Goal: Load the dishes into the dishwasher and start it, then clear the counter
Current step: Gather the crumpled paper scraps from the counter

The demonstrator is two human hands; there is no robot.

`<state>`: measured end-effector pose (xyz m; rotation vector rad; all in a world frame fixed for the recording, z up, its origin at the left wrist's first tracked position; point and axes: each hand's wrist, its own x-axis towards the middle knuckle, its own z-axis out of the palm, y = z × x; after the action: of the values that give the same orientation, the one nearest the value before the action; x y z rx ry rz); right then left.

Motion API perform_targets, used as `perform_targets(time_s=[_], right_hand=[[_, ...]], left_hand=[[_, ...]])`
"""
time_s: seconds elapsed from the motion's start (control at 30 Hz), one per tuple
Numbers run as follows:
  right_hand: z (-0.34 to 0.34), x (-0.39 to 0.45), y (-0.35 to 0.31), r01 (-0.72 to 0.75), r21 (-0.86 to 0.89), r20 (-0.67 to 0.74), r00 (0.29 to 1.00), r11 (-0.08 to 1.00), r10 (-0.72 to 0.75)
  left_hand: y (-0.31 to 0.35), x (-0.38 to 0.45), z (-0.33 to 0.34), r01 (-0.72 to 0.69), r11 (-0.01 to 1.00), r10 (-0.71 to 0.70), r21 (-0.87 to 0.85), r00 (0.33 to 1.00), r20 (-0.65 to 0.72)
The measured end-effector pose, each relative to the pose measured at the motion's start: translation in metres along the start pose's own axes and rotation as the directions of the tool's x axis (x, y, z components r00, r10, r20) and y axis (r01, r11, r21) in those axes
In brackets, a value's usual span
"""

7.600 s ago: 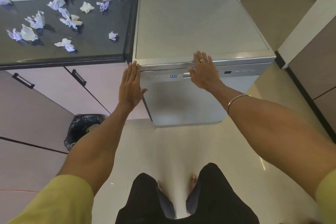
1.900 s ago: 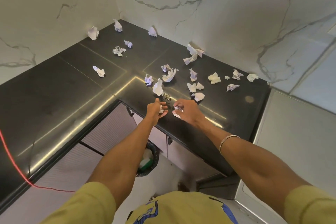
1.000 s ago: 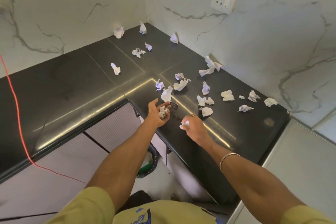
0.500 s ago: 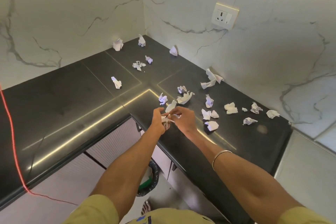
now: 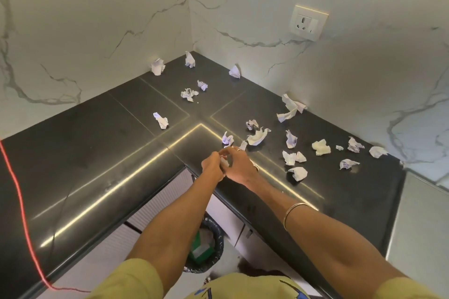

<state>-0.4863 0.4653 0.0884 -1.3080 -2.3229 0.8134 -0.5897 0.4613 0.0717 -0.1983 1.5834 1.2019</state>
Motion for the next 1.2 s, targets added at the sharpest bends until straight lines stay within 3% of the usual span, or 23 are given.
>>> perform_targets(time_s=[0.1,0.27,0.4,0.7,0.8,1.0,1.1,1.2], right_hand=[[-0.004,0.002,0.007,0.071,-0.087,0.128,0.99,0.994,-0.06],[-0.013,0.018,0.025,0.026,-0.206,-0.02,0.999,0.978,-0.03],[-0.01,0.032,0.049,-0.059,-0.359,0.073,0.993,0.931,0.091],[-0.005,0.043,0.07,-0.165,-0.141,0.1,0.979,0.976,0.18],[-0.01,0.049,0.069,-0.221,-0.033,0.017,0.975,0.975,0.221],[-0.017,0.059,0.037,0.018,0.052,-0.135,0.991,0.998,-0.011],[-0.014,0.055,0.021,0.107,0.131,-0.098,0.991,0.986,-0.095],[-0.009,0.05,0.013,0.089,0.099,-0.067,0.994,0.991,-0.082]], left_hand=[[0.008,0.005,-0.003,-0.02,1.0,0.02,-0.004,0.999,-0.037],[0.022,0.024,-0.013,-0.042,0.999,0.042,0.026,0.999,0.008],[0.036,0.031,-0.012,-0.028,0.999,0.029,-0.04,0.999,0.017],[0.041,0.037,-0.004,0.006,0.993,-0.003,-0.121,1.0,0.031],[0.035,0.039,0.005,-0.023,0.996,0.029,-0.085,0.997,0.076],[0.02,0.031,0.023,0.011,0.987,0.014,-0.16,0.988,0.156],[0.02,0.014,0.029,0.04,0.974,0.021,-0.223,0.963,0.268],[0.021,0.009,0.027,0.051,0.972,0.028,-0.23,0.944,0.328]])
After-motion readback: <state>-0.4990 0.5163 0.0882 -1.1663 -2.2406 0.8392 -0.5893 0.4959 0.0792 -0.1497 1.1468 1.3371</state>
